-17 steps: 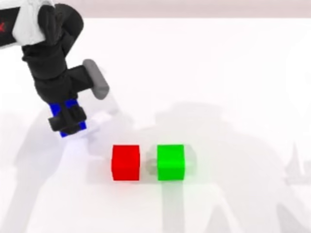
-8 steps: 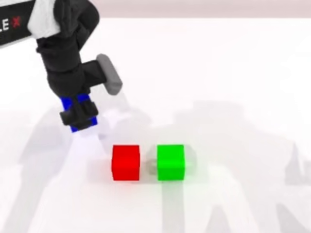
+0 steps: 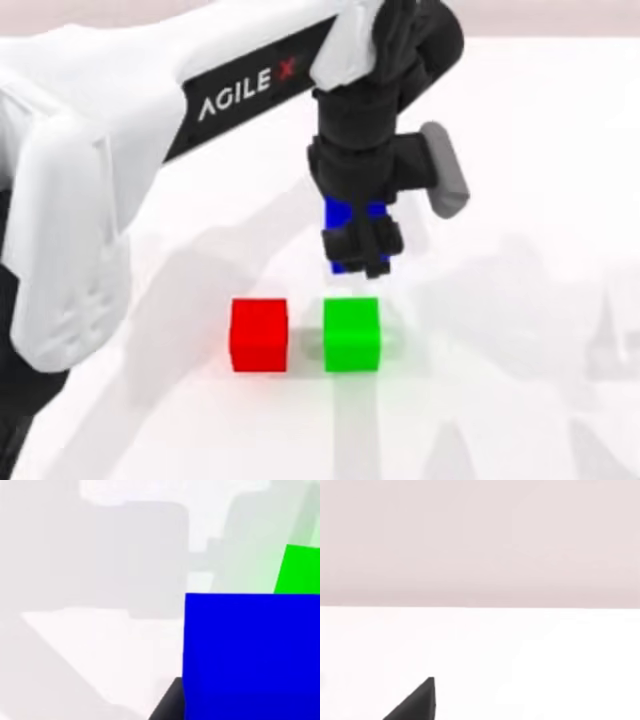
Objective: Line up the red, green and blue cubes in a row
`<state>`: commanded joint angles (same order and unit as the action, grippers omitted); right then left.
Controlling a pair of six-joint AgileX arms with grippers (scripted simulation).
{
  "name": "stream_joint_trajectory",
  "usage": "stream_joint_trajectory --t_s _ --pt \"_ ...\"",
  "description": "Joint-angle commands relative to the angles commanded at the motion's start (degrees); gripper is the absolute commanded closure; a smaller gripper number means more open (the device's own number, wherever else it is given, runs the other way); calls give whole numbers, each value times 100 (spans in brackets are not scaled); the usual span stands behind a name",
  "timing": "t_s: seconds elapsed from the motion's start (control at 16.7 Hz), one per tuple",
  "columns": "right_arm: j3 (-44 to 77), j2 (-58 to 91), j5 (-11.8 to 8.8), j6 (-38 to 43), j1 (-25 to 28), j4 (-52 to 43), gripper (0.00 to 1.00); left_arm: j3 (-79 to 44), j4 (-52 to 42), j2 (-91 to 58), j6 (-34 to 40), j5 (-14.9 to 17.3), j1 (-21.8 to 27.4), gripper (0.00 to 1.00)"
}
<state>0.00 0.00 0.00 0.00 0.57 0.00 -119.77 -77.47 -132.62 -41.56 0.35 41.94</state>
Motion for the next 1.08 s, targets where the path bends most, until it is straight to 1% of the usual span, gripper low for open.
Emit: stream_joint_trajectory --t_s 0.18,0.3,0.66,0.96,1.08 --pt "0 0 0 0 0 0 0 -811 -353 -417 217 2 714 100" --pt "0 0 0 0 0 0 0 -1054 -467 -549 299 -1 947 100" --pt "0 0 0 0 0 0 0 -973 -368 -542 301 0 955 100" --pt "0 0 0 0 0 0 0 -46 685 -645 325 1 966 100" --pt "0 0 0 0 0 0 0 215 954 -689 322 0 982 100"
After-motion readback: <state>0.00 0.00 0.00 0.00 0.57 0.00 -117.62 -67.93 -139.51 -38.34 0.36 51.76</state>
